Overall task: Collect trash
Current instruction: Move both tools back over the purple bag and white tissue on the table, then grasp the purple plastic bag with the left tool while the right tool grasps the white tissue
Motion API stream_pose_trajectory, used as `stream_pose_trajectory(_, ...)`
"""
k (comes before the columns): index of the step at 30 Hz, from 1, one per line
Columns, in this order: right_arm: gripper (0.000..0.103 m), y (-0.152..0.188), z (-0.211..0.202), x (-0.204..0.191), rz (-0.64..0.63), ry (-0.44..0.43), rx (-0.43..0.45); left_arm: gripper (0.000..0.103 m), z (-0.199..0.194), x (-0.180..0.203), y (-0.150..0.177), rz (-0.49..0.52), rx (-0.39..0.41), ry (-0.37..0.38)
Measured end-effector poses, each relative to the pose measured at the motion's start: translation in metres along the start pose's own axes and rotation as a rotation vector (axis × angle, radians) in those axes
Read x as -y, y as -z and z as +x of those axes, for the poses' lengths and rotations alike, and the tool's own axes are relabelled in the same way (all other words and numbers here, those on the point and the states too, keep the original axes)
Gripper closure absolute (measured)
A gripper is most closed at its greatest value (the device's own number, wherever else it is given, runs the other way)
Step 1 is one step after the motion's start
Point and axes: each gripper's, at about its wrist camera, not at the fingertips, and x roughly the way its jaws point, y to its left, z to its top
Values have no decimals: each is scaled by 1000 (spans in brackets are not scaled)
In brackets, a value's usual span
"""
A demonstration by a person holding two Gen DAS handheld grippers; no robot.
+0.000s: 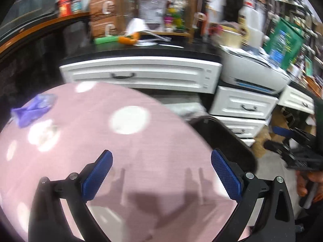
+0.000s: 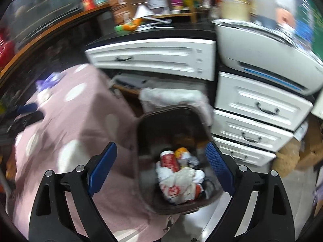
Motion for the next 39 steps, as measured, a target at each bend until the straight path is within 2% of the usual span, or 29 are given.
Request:
stream_pose_trajectory(5, 14, -9, 2, -40, -74, -93, -32, 6, -1, -61, -10, -80, 14, -86)
stream_pose_trajectory(8, 14, -14, 3, -65, -113, -140, -50, 6, 2, -95, -20, -75, 18, -153)
stream_pose_trajectory(12, 14, -20, 7, -96, -180, -179, -66, 6, 6, -159, -36, -111, 8, -248)
stream_pose_trajectory(15, 14, -25, 12, -118, -224, -206, -80, 6, 4, -200, -44, -117, 5, -292)
stream_pose_trajectory(18, 14, -31, 20, -131, -249, -225, -101, 6, 10, -232, -50, -80, -23, -311)
stream_pose_trajectory(27, 14, -62, 53, -184, -328, -264, -131, 6, 64, -254, -65, 54, -94, -333)
stream_pose_trajectory(30, 14, -73, 63, -206, -373, -277, -129, 8, 82, -257, -72, 76, -114, -316)
stream_pose_trajectory(32, 14, -79, 70, -224, -411, -294, -126, 17, 96, -261, -76, 70, -149, -315)
stream_pose_trajectory(33, 14, -81, 71, -229, -422, -300, -124, 31, 102, -265, -76, 61, -170, -312)
stream_pose_trajectory(34, 14, -84, 74, -237, -440, -311, -121, 39, 106, -268, -76, 46, -181, -305)
stream_pose_trajectory(38, 14, -97, 87, -268, -489, -354, -116, 56, 107, -274, -75, 10, -174, -288)
stream_pose_trajectory(39, 14, -100, 90, -274, -498, -363, -115, 64, 104, -276, -74, 2, -164, -292)
